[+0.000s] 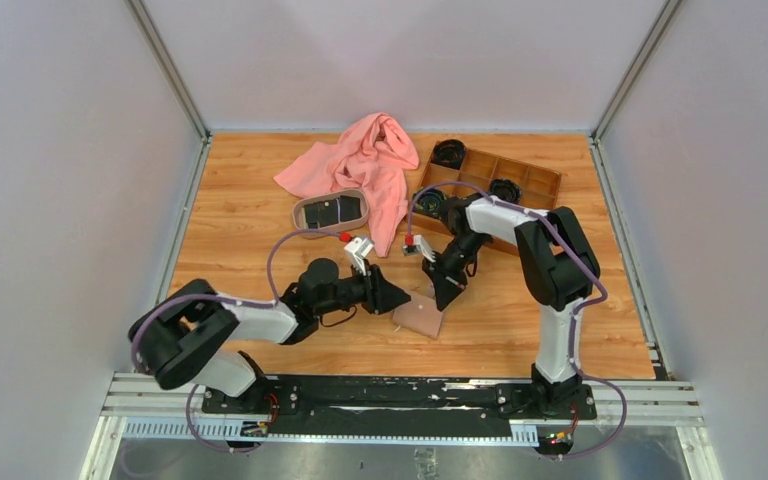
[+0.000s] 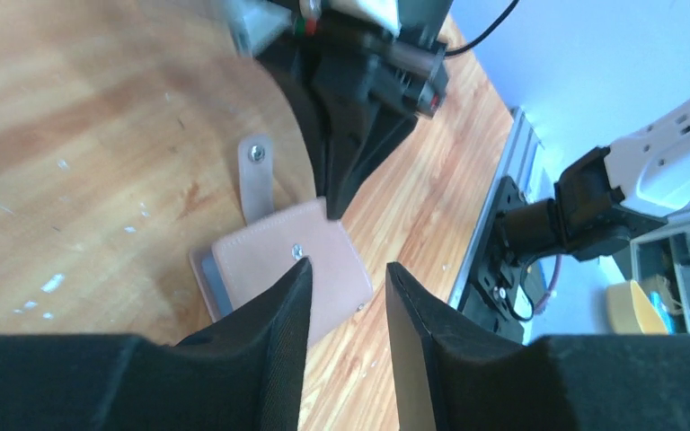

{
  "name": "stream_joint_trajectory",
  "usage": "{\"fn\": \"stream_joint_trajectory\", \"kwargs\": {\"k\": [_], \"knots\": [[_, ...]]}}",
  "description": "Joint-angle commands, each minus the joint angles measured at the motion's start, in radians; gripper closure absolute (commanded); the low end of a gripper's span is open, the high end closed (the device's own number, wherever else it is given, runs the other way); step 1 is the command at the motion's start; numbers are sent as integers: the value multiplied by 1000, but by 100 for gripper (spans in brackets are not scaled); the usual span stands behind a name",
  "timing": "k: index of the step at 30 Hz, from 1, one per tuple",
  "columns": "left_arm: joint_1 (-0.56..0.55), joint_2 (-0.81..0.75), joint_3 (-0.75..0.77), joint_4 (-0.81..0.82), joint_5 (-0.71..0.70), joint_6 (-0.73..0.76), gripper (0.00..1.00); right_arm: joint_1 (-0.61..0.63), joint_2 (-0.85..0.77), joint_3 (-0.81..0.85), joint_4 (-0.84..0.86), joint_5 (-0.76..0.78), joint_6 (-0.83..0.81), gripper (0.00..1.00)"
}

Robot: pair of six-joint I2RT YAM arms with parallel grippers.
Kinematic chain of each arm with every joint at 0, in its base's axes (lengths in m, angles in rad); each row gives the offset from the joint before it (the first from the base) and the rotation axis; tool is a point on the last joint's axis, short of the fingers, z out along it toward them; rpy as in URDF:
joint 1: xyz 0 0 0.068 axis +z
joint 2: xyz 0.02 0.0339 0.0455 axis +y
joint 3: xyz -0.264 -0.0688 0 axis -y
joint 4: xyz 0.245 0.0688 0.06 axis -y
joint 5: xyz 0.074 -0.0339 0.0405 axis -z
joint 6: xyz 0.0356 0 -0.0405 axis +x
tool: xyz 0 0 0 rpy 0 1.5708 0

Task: Put the credit cards into the card holder
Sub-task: Close the card holder at the center of the board.

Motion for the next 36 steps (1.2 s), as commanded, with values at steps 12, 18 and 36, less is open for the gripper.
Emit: {"fn": "stream_joint_trajectory", "kwargs": {"k": [12,18,36], "knots": [[33,-510,-203,-183,-149,198,41,110,30,175,-231,236,-438,61],[34,-526,-203,-183,-119,206,26,84,-42,225,-207,219,-312,42],[137,31,172,-191,219,240,24,23,-673,-491,364,-98,-526,74]]}}
